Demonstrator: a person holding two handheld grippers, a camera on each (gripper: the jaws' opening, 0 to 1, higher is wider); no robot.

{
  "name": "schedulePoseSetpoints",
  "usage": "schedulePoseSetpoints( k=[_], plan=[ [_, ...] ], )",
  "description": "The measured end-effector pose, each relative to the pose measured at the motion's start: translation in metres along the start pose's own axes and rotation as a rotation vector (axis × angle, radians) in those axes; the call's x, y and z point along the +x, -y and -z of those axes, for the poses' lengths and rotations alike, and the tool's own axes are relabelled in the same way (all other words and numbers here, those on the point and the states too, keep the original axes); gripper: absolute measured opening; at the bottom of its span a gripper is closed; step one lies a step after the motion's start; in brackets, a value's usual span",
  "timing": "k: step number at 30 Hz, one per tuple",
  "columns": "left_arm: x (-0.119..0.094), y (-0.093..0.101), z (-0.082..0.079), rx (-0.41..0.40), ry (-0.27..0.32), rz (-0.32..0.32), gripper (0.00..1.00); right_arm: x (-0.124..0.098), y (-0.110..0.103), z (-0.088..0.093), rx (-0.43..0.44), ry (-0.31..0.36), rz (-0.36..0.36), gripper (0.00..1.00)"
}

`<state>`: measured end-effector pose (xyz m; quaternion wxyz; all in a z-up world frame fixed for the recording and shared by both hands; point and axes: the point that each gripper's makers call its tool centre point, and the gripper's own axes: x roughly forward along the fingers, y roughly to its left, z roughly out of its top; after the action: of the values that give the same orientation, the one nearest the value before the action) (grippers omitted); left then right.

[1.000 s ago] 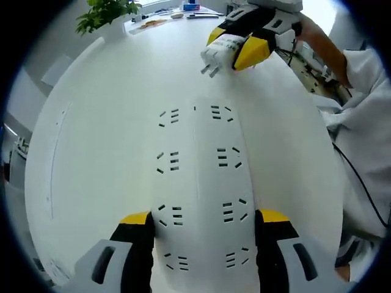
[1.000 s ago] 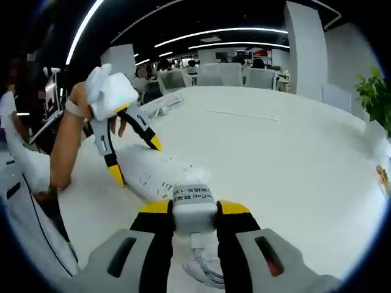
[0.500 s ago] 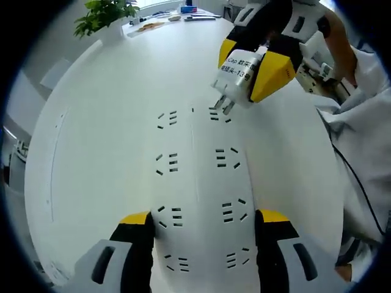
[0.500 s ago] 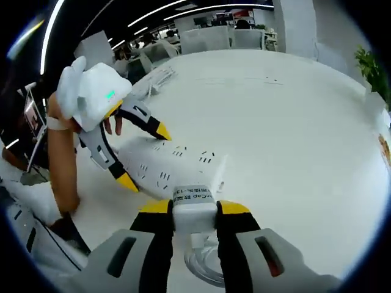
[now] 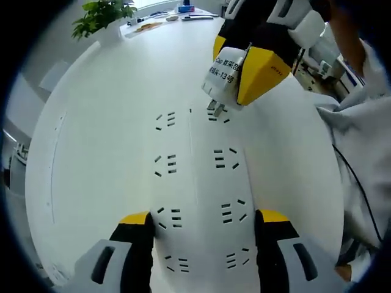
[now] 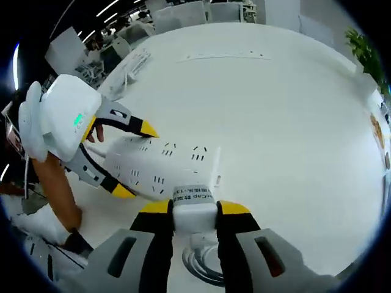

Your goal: Straighten the power strip on the desk, plug the charger into it

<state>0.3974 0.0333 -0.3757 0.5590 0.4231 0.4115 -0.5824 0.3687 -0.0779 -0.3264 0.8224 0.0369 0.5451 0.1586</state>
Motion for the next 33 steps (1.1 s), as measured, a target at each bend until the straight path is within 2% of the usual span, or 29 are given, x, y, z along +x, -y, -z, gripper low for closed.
schedulePoseSetpoints(
  k=[3,6,9,14,19,23,25,33],
  plan=[
    [0.0,0.0,0.0,0.002,0.0,0.0,0.68,0.001,-0.001,0.0,0.017,-0.031,0.02,0.26],
    [0.0,0.001,0.0,0.006,-0.001,0.0,0.68,0.002,-0.002,0.004,-0.033,-0.095,0.108,0.26],
    [0.001,0.001,0.0,0.01,-0.001,-0.001,0.68,0.004,-0.001,0.007,0.025,-0.154,0.125,0.26],
    [0.001,0.001,0.0,0.017,0.012,0.002,0.69,0.006,-0.002,-0.006,0.012,-0.155,0.166,0.26],
    [0.002,0.002,-0.001,0.025,0.021,0.007,0.69,0.008,-0.001,-0.009,-0.028,-0.189,0.238,0.26],
    [0.002,0.002,-0.001,0.029,0.029,0.011,0.69,0.008,-0.001,-0.015,-0.025,-0.161,0.269,0.26],
    [0.002,0.002,-0.001,0.031,0.027,0.012,0.69,0.008,-0.001,-0.013,-0.049,-0.182,0.3,0.26],
    [0.003,0.003,-0.001,0.035,0.027,0.011,0.69,0.009,0.0,-0.013,-0.029,-0.13,0.307,0.26]
  ],
)
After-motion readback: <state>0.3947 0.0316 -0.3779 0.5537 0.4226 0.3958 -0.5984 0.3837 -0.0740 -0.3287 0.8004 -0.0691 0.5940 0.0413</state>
